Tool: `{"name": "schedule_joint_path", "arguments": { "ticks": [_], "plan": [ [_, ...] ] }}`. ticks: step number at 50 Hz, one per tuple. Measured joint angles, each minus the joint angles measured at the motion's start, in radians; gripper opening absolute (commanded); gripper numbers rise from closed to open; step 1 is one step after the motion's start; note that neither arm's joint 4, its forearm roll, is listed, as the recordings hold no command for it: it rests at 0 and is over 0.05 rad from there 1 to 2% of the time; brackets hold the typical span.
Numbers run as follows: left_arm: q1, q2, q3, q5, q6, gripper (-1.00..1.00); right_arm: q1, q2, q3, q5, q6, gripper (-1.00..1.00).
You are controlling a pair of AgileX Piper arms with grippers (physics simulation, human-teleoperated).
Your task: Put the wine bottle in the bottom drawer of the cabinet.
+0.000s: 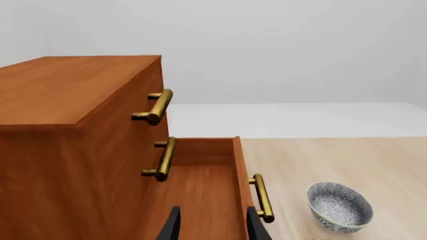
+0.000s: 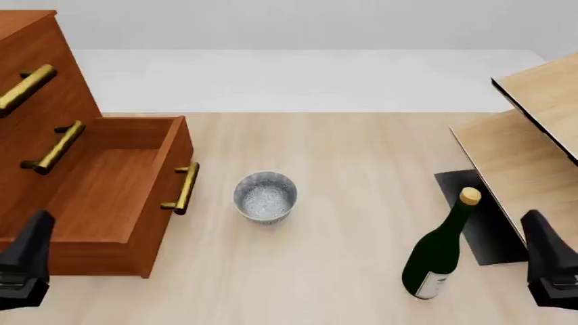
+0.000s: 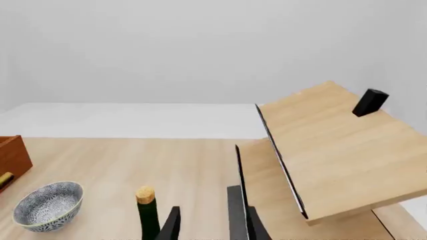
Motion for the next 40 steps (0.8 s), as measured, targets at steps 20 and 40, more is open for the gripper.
{"name": "schedule_joint_path", "arguments": {
  "ticks": [20,40],
  "plan": [
    [-0.019,0.057,-0.093,0.027,0.027,1.0,0.021,0.001,0.002,0.005,0.008,1.0],
    [-0.065,0.295,-0.347,0.016,0.066,1.0,0.039,-0.005,0.002,0.011,0.014,1.0]
  ]
}}
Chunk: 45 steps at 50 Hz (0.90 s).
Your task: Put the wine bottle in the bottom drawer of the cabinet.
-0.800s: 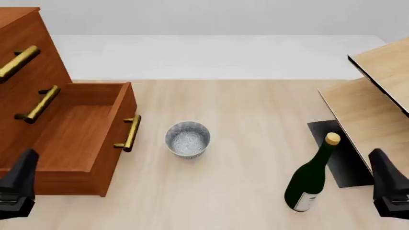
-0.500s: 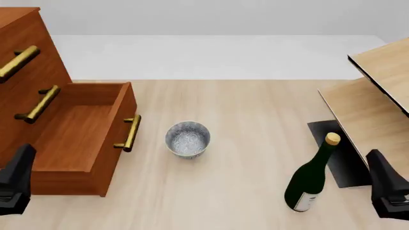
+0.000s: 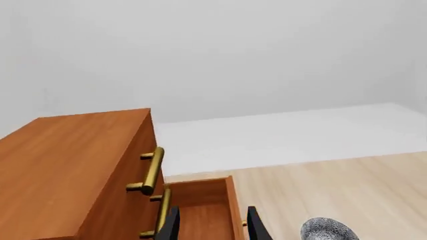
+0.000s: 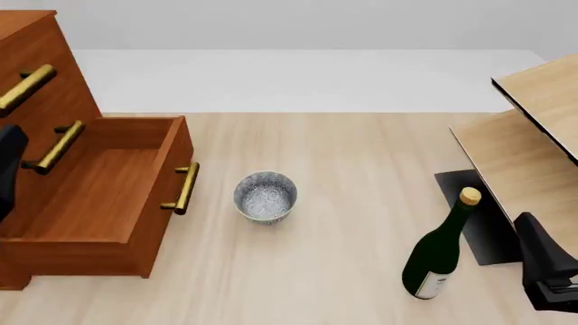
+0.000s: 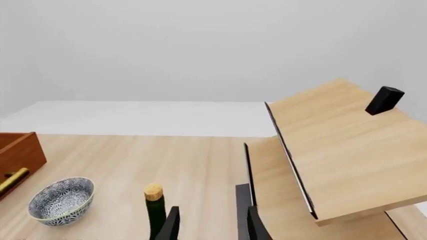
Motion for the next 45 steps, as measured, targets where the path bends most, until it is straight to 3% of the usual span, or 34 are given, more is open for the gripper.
{"name": "schedule_joint_path", "arguments": {
  "ticks": [21,33,45],
  "plan": [
    [-0.097,0.341,-0.312,0.016,0.051,1.0,0.006,-0.003,0.0,0.005,0.005,1.0],
    [-0.157,0.545,-0.526,0.164,0.043,1.0,0.005,-0.004,0.0,0.01,0.003,1.0],
    [-0.182,0.724,-0.71,0.377,0.014,1.0,0.003,-0.007,-0.001,0.012,0.002,1.0]
  ]
}}
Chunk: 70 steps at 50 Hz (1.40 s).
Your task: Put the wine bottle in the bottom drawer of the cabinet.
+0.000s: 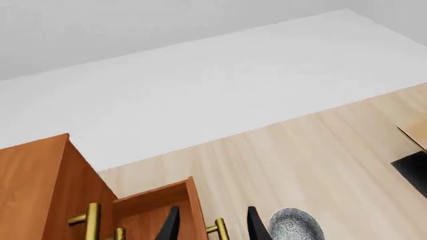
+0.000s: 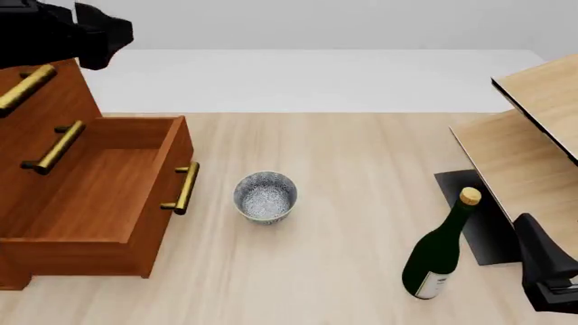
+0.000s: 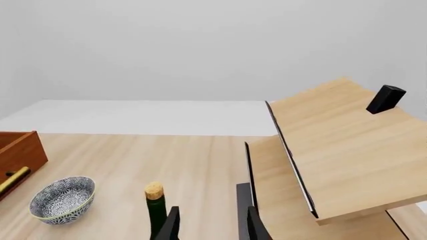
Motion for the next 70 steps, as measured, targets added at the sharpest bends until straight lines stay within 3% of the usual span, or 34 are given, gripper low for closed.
{"name": "schedule_joint_path", "arguments": {
  "ticks": [12,24,70],
  "plan": [
    [0.017,0.107,-0.088,0.157,-0.046,1.0,-0.003,-0.003,-0.001,0.006,0.001,1.0],
    [0.026,0.149,-0.101,0.227,-0.08,1.0,-0.005,-0.004,-0.001,0.01,0.001,1.0],
    [0.016,0.159,0.141,0.141,-0.123,1.0,0.002,-0.001,0.0,0.017,0.0,1.0]
  ]
}}
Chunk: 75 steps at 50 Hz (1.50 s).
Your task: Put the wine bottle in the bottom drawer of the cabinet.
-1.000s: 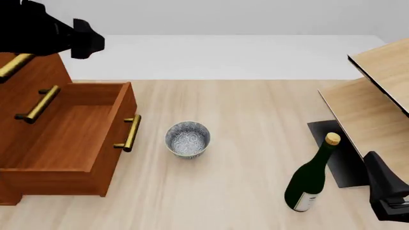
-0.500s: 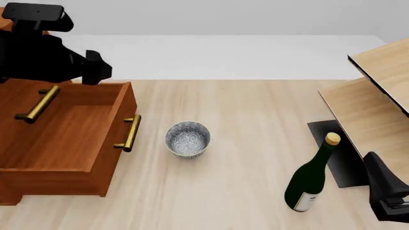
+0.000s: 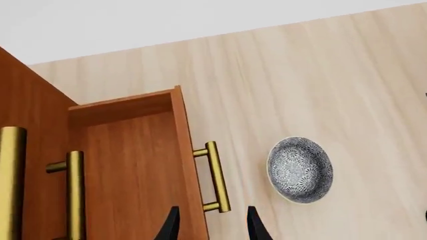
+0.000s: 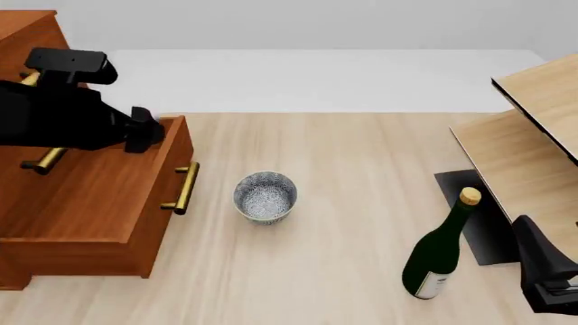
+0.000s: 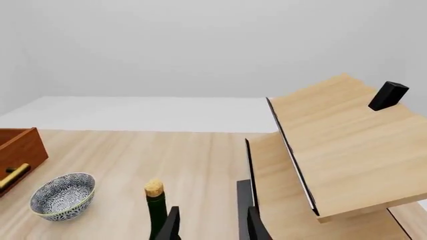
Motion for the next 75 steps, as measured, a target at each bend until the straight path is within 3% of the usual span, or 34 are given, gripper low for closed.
{"name": "schedule_joint_path", "arguments": {
  "ticks": [44,75],
  "plan": [
    [0.0,0.029,0.276,-0.21,-0.024,1.0,0.01,0.004,0.002,0.005,-0.001,1.0],
    [0.0,0.091,0.379,-0.337,-0.025,1.0,0.014,0.008,0.003,0.009,0.001,1.0]
  ]
}}
